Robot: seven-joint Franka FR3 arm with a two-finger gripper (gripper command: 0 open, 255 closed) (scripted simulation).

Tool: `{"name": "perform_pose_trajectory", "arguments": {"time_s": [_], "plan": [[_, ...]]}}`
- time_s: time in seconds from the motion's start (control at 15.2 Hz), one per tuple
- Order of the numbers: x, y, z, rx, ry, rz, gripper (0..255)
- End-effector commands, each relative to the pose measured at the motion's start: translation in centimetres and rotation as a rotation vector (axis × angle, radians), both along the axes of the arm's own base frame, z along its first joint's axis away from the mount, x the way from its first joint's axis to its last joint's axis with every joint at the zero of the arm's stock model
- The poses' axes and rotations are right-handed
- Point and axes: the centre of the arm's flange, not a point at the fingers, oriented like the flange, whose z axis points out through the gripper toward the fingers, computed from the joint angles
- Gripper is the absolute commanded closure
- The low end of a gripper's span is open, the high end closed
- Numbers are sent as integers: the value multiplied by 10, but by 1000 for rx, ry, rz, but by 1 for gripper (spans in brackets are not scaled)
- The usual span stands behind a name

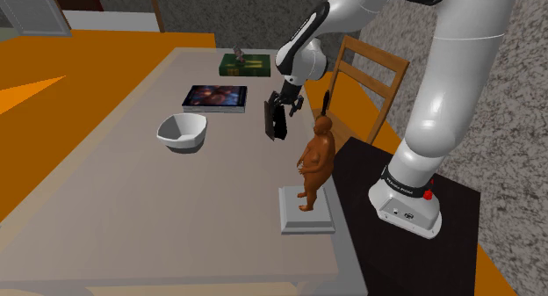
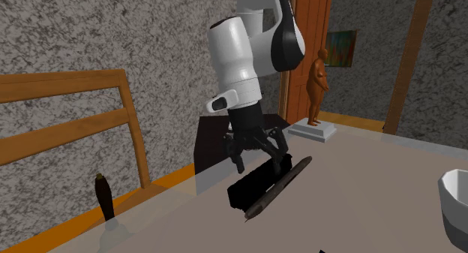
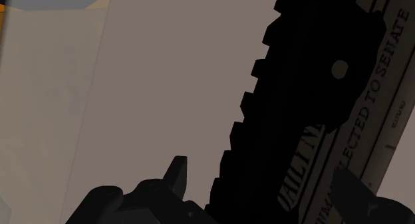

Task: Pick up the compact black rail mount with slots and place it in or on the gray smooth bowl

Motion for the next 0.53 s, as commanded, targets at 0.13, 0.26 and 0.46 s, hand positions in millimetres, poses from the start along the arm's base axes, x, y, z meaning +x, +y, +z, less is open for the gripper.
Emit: {"name": "perform_pose_trajectory", "arguments": {"time_s": [0.13,0.26,0.46], "plan": [[1,1,-5,0,0,0,0],[1,1,-5,0,0,0,0],[1,1,-5,0,0,0,255]]}}
